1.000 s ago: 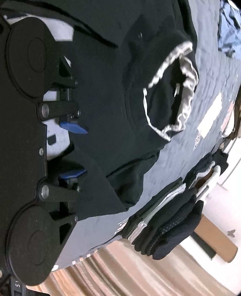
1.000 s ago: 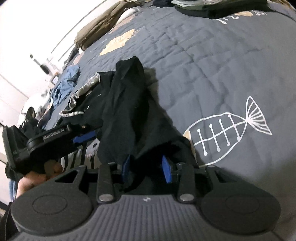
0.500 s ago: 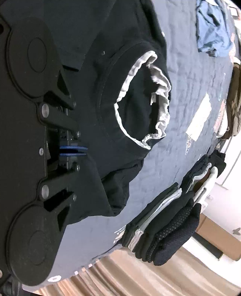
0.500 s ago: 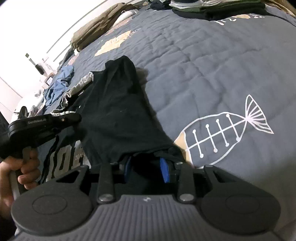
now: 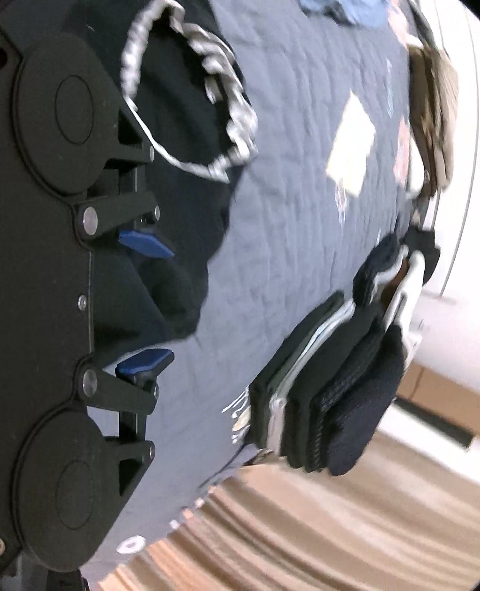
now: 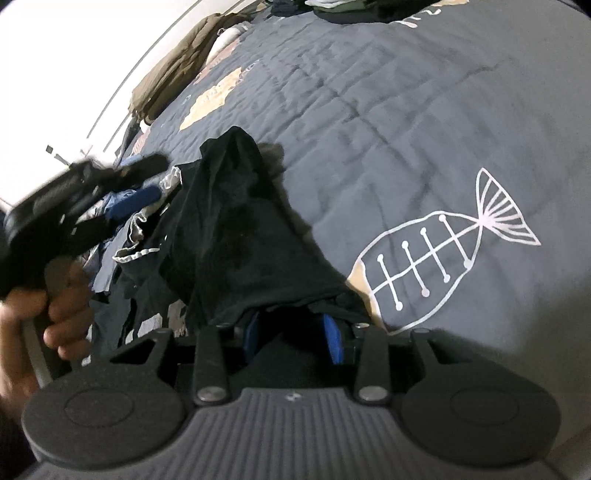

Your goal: Fold clothes

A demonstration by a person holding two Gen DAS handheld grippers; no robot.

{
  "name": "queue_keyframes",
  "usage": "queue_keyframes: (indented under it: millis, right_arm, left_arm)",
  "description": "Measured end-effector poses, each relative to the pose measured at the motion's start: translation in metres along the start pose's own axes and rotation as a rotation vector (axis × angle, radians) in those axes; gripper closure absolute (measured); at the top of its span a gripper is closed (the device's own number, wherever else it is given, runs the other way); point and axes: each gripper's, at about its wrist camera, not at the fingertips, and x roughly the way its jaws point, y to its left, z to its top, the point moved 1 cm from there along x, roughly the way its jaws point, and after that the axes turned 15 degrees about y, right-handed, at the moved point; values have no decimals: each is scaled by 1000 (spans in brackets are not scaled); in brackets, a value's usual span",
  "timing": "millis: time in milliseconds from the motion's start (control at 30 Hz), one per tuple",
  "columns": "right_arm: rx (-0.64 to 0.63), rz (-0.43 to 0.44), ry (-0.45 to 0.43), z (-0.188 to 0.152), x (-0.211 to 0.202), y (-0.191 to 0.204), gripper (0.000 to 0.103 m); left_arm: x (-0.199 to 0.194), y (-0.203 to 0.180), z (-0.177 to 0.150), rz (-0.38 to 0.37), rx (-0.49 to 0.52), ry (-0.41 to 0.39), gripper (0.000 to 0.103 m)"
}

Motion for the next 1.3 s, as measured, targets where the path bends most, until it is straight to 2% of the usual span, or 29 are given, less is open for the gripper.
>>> queue_keyframes:
  millis: [133, 300, 333, 367, 433, 500, 600, 667, 733, 833, 900, 967, 1100, 1200, 1300]
  right_arm:
    - [4, -4, -4, 0, 1, 1, 66]
    - [-18, -25, -1, 1, 2, 3, 66]
    - [-21, -28, -1, 1, 2, 3, 66]
    - [-24, -30, -1, 1, 2, 3, 66]
    - [-22, -28, -1, 1, 1, 3, 66]
    - [-23, -27, -3, 1, 1, 2, 66]
    - [-50, -37, -13, -1, 2, 4, 66]
    - [-87, -66, -15, -3, 3, 9, 67]
    - [-132, -103, -11, -4, 4, 14, 67]
    - [-208, -156, -4, -7, 6, 22, 67]
    - [-211, -156, 9, -5, 5, 23, 66]
    - [-196, -129, 33, -1, -2, 21, 65]
    - [-195, -74, 48, 4, -24, 22, 65]
    - [-188, -61, -27, 7, -46, 22, 65]
    - [-170, -79, -99, 9, -55, 16, 64]
  left_arm:
    - [30, -16, 15, -5, 4, 63, 48]
    - [65, -22, 24, 60, -6, 157, 50]
    - [71, -22, 24, 75, -4, 164, 64]
    - [76, -20, 23, 91, -1, 167, 87]
    - [81, -14, 21, 78, -7, 160, 92]
    - [75, -5, 19, 0, -41, 106, 94]
    - [63, 11, 18, -158, -139, 0, 95]
    - [68, 19, 17, -203, -180, -11, 95]
    - [81, 21, 16, -153, -184, 31, 93]
    - [83, 26, 14, -117, -194, 56, 81]
    - [78, 30, 13, -106, -196, 60, 72]
    - [61, 32, 11, -98, -174, 38, 59]
    - [20, 42, -5, -92, -159, -3, 59]
    - [-8, 47, -23, -110, -174, -17, 59]
    - [-26, 46, -52, -166, -212, -19, 59]
